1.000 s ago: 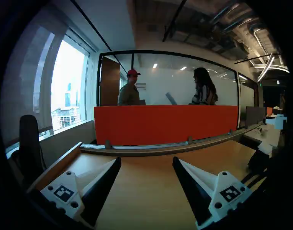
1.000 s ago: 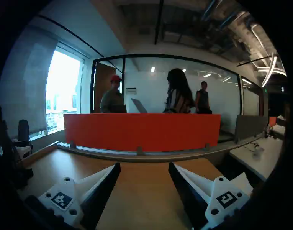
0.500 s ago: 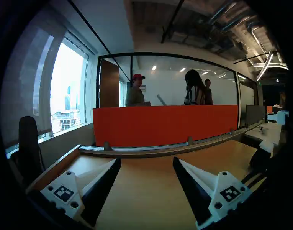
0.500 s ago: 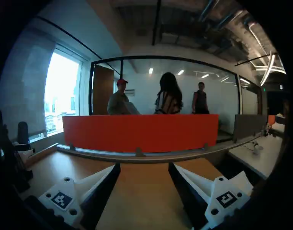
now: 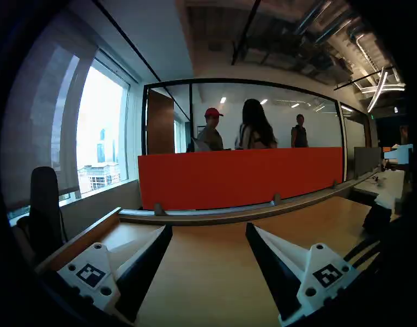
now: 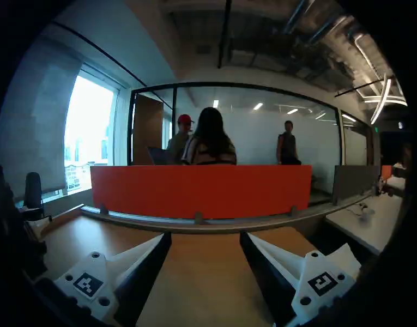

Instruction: Fold towel

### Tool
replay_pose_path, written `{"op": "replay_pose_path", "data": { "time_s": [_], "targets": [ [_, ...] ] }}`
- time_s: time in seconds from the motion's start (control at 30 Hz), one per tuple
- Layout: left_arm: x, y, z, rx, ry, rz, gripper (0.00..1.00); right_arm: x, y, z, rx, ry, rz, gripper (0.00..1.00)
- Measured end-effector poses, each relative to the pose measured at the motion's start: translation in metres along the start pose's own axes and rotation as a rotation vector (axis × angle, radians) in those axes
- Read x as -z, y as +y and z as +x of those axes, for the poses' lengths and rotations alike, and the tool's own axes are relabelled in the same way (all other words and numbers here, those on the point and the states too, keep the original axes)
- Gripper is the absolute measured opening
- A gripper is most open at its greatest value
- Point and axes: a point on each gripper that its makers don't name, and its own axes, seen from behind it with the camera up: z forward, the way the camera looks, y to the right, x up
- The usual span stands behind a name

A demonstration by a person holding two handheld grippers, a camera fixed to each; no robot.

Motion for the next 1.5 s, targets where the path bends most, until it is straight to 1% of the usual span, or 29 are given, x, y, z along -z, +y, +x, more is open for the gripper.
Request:
{"op": "replay_pose_path", "data": {
  "time_s": [0.27, 0.57, 0.87, 1.07, 1.27, 1.5],
  "targets": [
    [0.002, 0.000, -0.024, -0.002, 0.010, 0.006, 1.00, 0.000, 0.000, -0.006, 0.000, 0.021, -0.004, 0.97],
    [0.000, -0.004, -0.050, 0.016, 0.023, 0.013, 1.00, -0.002, -0.002, -0.028, 0.000, 0.027, -0.002, 0.97],
    [0.003, -0.003, -0.080, 0.040, 0.029, 0.023, 1.00, -0.009, -0.006, -0.048, 0.006, 0.027, 0.010, 0.97],
    [0.003, -0.007, -0.096, 0.037, 0.031, 0.034, 1.00, -0.016, -0.008, -0.056, 0.013, 0.030, 0.019, 0.97],
    [0.003, -0.010, -0.106, 0.050, 0.038, 0.043, 1.00, -0.021, -0.009, -0.061, 0.020, 0.036, 0.022, 0.97],
    [0.004, -0.013, -0.115, 0.041, 0.044, 0.048, 1.00, -0.024, -0.009, -0.066, 0.029, 0.045, 0.023, 0.97]
  ]
}}
